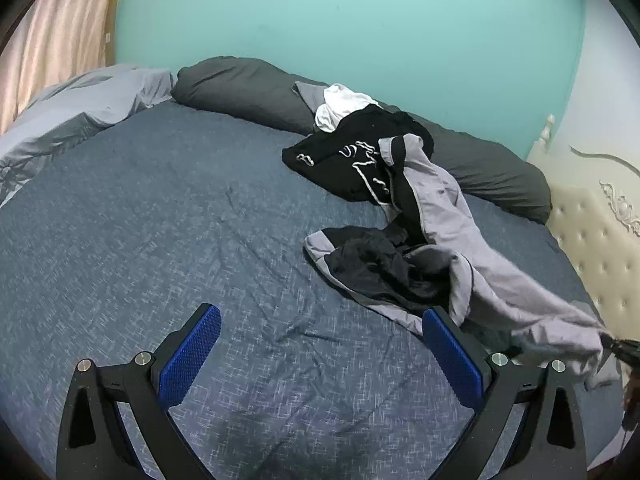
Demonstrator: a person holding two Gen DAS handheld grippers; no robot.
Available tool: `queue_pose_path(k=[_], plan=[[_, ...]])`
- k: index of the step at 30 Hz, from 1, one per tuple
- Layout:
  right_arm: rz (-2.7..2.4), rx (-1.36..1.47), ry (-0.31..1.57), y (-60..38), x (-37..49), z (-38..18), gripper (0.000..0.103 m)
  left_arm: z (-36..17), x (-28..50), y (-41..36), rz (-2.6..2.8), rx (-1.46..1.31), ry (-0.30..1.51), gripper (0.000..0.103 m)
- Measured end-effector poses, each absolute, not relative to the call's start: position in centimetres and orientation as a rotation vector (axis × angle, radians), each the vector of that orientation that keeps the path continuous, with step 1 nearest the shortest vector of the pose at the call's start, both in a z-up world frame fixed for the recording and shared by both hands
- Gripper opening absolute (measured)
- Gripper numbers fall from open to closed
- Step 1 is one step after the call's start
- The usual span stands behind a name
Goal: Fold clothes
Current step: 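Drag the held jacket across the bed with the right tool, then regrasp the jacket at the zipper edge with the right tool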
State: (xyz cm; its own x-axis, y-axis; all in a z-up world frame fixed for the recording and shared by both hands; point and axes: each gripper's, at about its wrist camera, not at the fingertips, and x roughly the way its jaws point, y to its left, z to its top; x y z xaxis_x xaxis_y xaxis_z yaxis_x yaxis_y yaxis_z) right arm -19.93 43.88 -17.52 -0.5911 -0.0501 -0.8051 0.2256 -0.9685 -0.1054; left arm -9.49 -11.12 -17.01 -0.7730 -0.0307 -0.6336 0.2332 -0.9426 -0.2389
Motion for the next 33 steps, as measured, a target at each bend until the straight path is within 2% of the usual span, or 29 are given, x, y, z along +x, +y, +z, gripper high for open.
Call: queue_pose_path(k=[4,8,12,14,15,16,18,23,27,30,33], plan=[[-2.705,1.360,0.368,42.6,-19.8,-18.5,0.003,-18.0,-10.2,-10.8,-2.795,1.012,0.450,0.103],[-2.772,1.337,0.288,41.8,-19.8,-17.6,0.007,-19.5,-11.4,-10.6,-2.794,1.040,0.448,0.103],[-2.858,1.266,0.292,40.0,-20.3,-16.8,0.028,-21.2,-12.5,-10.8,-2.783,1.072,0.452,0.103],[-2.915,1.221,0.241,39.8,-20.8,-16.0,0.030,-22.1,-13.0,-10.9,-2.779,1.083,0.457,0.103],[-2.948,1.200,0.197,39.8,-21.1,-15.6,0.035,-22.6,-13.4,-11.0,-2.776,1.089,0.459,0.103],[-2.981,1.178,0.153,39.8,-21.4,-15.2,0.049,-23.1,-13.7,-11.1,-2.773,1.095,0.461,0.103],[-3.018,1.154,0.135,39.3,-22.1,-14.7,0.068,-23.8,-14.2,-11.2,-2.770,1.102,0.469,0.103],[-2.924,1.134,-0.028,38.0,-23.8,-14.9,0.068,-25.6,-16.0,-11.2,-2.771,1.115,0.479,0.103],[-2.666,1.173,-0.105,34.6,-25.6,-17.4,0.069,-26.8,-17.1,-10.8,-2.784,1.111,0.508,0.103],[-2.539,1.211,-0.197,31.0,-26.8,-19.9,0.075,-27.8,-17.2,-10.6,-2.793,1.102,0.537,0.103],[-2.469,1.224,-0.199,27.1,-28.0,-21.7,0.075,-28.7,-17.3,-10.6,-2.798,1.115,0.546,0.103]])
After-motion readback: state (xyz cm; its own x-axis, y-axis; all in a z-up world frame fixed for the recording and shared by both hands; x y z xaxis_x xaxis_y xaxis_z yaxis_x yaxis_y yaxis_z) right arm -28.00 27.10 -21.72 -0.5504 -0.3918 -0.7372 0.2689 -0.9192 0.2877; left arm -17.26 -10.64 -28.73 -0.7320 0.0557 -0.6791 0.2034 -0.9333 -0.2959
